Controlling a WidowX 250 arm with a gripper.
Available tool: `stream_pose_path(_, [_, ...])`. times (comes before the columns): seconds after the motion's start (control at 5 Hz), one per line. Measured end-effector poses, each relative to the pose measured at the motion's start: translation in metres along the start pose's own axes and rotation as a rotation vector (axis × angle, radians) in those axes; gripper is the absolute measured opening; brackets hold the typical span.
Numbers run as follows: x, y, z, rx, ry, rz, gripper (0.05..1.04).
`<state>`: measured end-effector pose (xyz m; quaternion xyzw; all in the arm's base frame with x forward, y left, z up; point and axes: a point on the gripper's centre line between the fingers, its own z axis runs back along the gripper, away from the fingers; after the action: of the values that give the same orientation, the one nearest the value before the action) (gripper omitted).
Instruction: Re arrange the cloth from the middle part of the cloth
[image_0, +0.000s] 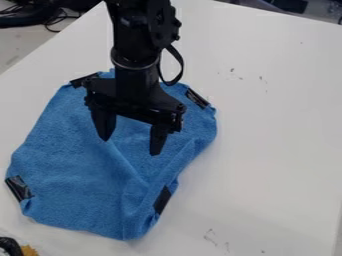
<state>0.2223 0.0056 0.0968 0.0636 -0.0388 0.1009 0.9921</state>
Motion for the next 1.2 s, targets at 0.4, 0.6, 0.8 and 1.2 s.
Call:
stream_pose_path(0.4, [-0.019,0.040,-0.024,-0.016,0.029,0.113,1.001])
stream_pose_path(0.6, [-0.030,0.071,-0.038,-0.035,0.014,0.185,1.001])
stream_pose_path(0.8, [-0.038,0.096,-0.058,-0.057,0.001,0.267,1.001])
stream_pose_path(1.2, [-0.049,0.126,-0.100,-0.070,0.056,0.362,1.001])
